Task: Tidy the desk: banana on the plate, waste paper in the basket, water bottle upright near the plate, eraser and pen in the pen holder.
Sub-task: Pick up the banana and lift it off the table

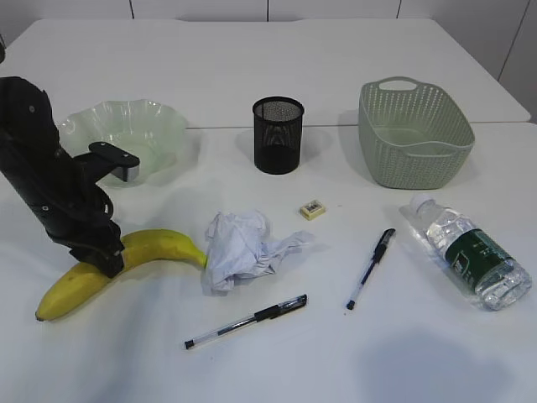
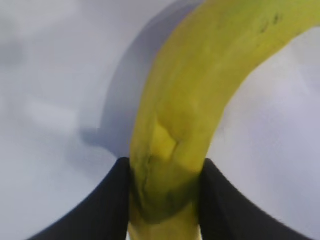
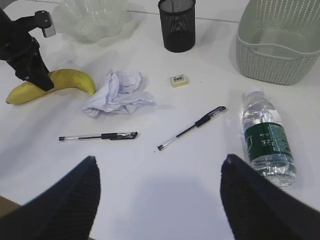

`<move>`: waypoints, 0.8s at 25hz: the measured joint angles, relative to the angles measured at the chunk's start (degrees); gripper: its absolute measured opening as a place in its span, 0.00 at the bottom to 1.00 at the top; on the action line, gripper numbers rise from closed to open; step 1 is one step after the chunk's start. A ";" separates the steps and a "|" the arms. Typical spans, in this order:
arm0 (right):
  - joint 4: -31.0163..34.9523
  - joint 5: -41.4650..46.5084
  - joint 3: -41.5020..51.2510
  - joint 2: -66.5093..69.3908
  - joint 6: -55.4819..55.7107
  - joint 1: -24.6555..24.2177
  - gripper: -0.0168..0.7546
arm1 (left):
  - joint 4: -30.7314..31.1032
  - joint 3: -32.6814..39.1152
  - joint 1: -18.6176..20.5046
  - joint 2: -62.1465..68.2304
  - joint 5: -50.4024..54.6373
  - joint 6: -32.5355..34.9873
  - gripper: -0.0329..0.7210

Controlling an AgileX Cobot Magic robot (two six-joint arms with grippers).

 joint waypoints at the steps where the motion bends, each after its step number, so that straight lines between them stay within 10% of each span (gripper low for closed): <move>1: 0.00 -0.02 0.00 0.00 0.00 0.00 0.74 | -0.55 0.00 0.00 0.00 0.78 0.00 0.38; 20: 0.00 -0.46 0.00 0.00 0.00 0.00 0.74 | -6.61 -5.47 0.00 -10.49 4.10 0.00 0.38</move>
